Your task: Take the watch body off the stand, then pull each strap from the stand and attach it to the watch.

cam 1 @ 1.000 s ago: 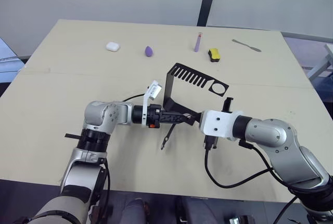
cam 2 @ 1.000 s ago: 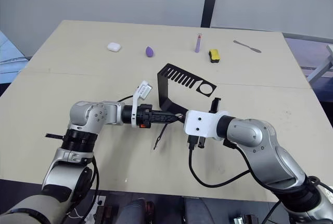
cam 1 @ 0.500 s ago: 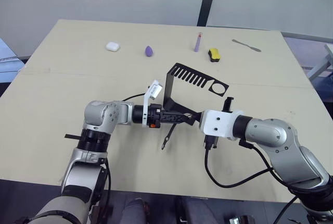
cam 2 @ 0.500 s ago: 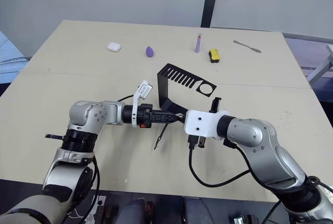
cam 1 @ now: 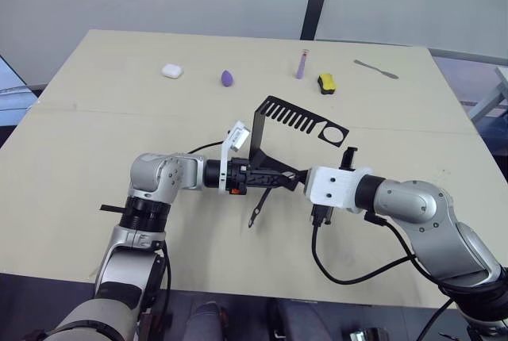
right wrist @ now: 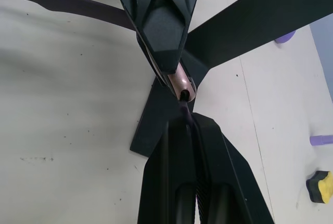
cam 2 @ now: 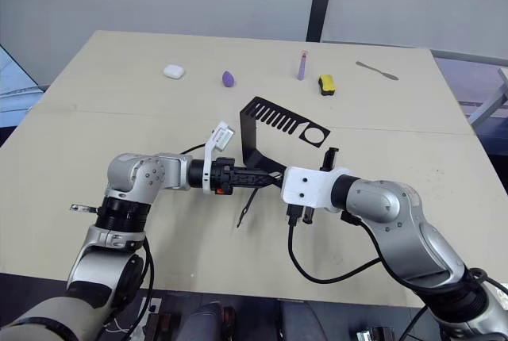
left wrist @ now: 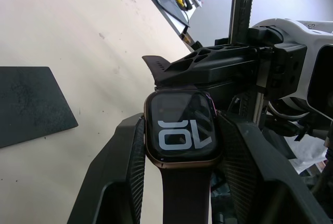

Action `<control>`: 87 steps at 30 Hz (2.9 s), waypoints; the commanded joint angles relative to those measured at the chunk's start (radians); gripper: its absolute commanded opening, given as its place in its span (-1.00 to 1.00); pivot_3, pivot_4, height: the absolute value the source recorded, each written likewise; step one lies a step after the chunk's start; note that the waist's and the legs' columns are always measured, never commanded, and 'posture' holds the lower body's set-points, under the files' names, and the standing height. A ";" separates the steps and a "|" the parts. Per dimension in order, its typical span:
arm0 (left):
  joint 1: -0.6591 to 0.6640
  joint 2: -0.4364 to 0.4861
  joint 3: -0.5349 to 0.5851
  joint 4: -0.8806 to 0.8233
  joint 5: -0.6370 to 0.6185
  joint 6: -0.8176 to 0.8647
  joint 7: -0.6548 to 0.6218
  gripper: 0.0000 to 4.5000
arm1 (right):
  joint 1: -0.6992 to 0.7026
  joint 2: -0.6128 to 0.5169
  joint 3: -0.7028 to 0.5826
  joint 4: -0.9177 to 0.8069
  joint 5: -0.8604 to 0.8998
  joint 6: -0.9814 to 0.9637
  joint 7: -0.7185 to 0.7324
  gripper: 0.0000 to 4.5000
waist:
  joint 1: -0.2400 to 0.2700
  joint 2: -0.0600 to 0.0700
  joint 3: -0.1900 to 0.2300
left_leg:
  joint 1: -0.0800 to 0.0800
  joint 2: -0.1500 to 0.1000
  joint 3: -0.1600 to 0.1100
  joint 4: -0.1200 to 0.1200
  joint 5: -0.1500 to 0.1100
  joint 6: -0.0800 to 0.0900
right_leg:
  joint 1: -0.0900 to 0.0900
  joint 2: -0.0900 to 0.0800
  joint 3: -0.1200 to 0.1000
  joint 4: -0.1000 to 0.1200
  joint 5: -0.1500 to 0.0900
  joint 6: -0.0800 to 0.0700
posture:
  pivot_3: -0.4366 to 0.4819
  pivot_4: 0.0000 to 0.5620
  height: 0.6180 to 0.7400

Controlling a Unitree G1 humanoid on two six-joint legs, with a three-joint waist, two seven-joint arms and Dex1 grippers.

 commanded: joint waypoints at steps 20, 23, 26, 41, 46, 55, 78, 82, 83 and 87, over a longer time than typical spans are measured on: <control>-0.024 -0.003 -0.053 0.000 -0.019 -0.056 -0.049 -0.29 | -0.021 0.004 -0.020 -0.073 0.029 0.009 0.024 -1.00 | 0.000 0.000 0.000 | 0.000 0.000 0.000 0.000 0.000 0.000 | 0.000 0.000 0.000 0.000 0.000 0.000 | -0.05 -0.47 1.00; -0.028 0.023 -0.042 -0.002 -0.047 -0.051 -0.091 -0.29 | 0.002 -0.017 -0.038 -0.078 0.032 0.016 0.028 -1.00 | 0.000 0.000 0.000 | 0.000 0.000 0.000 0.000 0.000 0.000 | 0.000 0.000 0.000 0.000 0.000 0.000 | -0.05 -0.47 1.00; -0.022 0.049 -0.029 -0.027 -0.085 -0.044 -0.135 -0.29 | 0.028 -0.035 -0.052 -0.060 0.024 0.008 0.016 -1.00 | -0.002 0.000 0.000 | 0.000 0.000 0.000 0.000 0.000 0.000 | 0.000 0.000 0.000 0.000 0.000 0.000 | -0.05 -0.47 1.00; -0.025 0.142 -0.064 0.011 -0.052 -0.124 -0.158 -0.29 | 0.079 -0.053 -0.164 -0.112 0.097 0.001 0.020 -1.00 | 0.000 0.000 0.000 | 0.000 0.000 0.000 0.000 0.000 0.000 | 0.000 0.000 0.000 0.000 0.000 0.000 | -0.05 -0.47 1.00; -0.035 0.138 -0.079 0.023 -0.057 -0.121 -0.166 -0.29 | 0.084 -0.061 -0.168 -0.143 0.121 0.004 0.018 -1.00 | 0.000 0.000 0.000 | 0.000 0.000 0.000 0.000 0.000 0.000 | 0.000 0.000 0.000 0.000 0.000 0.000 | -0.05 -0.47 1.00; -0.058 0.161 -0.116 0.121 -0.032 -0.159 -0.247 -0.29 | 0.089 -0.038 -0.169 -0.177 0.181 0.005 0.004 -1.00 | -0.001 0.000 0.000 | 0.000 0.000 0.000 0.000 0.000 0.000 | 0.000 0.000 0.000 0.000 0.000 0.000 | -0.05 -0.47 1.00; -0.081 0.132 -0.108 0.140 -0.024 -0.152 -0.255 -0.29 | 0.057 -0.043 -0.127 -0.165 0.165 -0.005 -0.005 -1.00 | 0.000 0.000 0.000 | 0.000 0.000 0.000 0.000 0.000 0.000 | 0.000 0.000 0.000 0.000 0.000 0.000 | -0.05 -0.47 1.00; -0.082 0.129 -0.106 0.139 -0.026 -0.150 -0.251 -0.29 | 0.057 -0.047 -0.127 -0.165 0.166 -0.005 -0.002 -1.00 | 0.000 0.000 0.000 | 0.000 0.000 0.000 0.000 0.000 0.000 | 0.000 0.000 0.000 0.000 0.000 0.000 | -0.05 -0.47 1.00; -0.082 0.128 -0.106 0.140 -0.026 -0.150 -0.251 -0.29 | 0.057 -0.048 -0.127 -0.165 0.166 -0.004 0.000 -1.00 | 0.000 0.000 0.000 | 0.000 0.000 0.000 0.000 0.000 0.000 | 0.000 0.000 0.000 0.000 0.000 0.000 | -0.05 -0.47 1.00; -0.085 0.125 -0.104 0.142 -0.026 -0.150 -0.250 -0.29 | 0.060 -0.053 -0.125 -0.165 0.166 -0.003 0.004 -1.00 | 0.000 0.000 0.000 | 0.000 0.000 0.000 0.000 0.000 0.000 | 0.000 0.000 0.000 0.000 0.000 0.000 | -0.05 -0.47 1.00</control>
